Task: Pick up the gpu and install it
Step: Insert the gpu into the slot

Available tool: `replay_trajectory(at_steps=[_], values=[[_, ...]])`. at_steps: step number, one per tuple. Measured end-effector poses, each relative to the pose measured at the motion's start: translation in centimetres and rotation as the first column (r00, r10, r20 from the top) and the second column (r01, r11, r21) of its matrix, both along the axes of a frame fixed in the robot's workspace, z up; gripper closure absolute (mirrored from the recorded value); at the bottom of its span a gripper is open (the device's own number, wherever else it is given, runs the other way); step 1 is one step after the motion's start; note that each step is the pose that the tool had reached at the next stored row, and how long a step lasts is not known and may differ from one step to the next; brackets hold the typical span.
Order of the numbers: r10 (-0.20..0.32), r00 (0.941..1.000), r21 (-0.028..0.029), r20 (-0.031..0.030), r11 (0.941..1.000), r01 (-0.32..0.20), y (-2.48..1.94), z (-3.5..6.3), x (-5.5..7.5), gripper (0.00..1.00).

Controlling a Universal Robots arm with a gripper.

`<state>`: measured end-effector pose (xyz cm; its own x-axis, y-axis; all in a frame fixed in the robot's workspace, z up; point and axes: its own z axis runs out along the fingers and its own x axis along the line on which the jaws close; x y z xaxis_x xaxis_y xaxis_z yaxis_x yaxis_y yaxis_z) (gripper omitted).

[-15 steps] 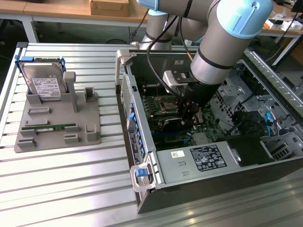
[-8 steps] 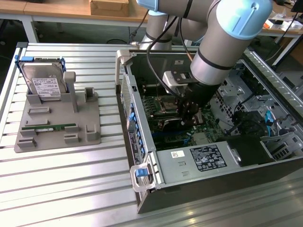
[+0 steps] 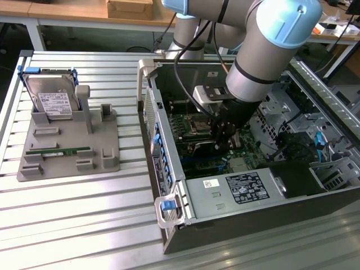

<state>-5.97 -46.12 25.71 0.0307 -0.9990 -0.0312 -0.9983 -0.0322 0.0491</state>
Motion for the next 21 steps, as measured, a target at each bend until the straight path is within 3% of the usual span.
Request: replay_trajectory(at_steps=[9, 11, 14, 18, 21], values=[[0.0, 1.0, 0.0012, 0.0002, 1.0, 0.0, 0.01, -0.26, 0.0, 0.73], [0.0, 1.0, -0.0001, -0.0001, 1.0, 0.0, 0.0, -0.21, 0.0, 0.6], [0.0, 1.0, -0.0001, -0.0001, 1.0, 0.0, 0.0, 0.1, 0.0, 0.6], [0.0, 1.0, -0.0002, -0.0001, 1.0, 0.0, 0.0, 1.64, 0.0, 0.6], [0.0, 1.0, -0.0002, -0.0002, 1.0, 0.0, 0.09, 4.81, 0.0, 0.6]])
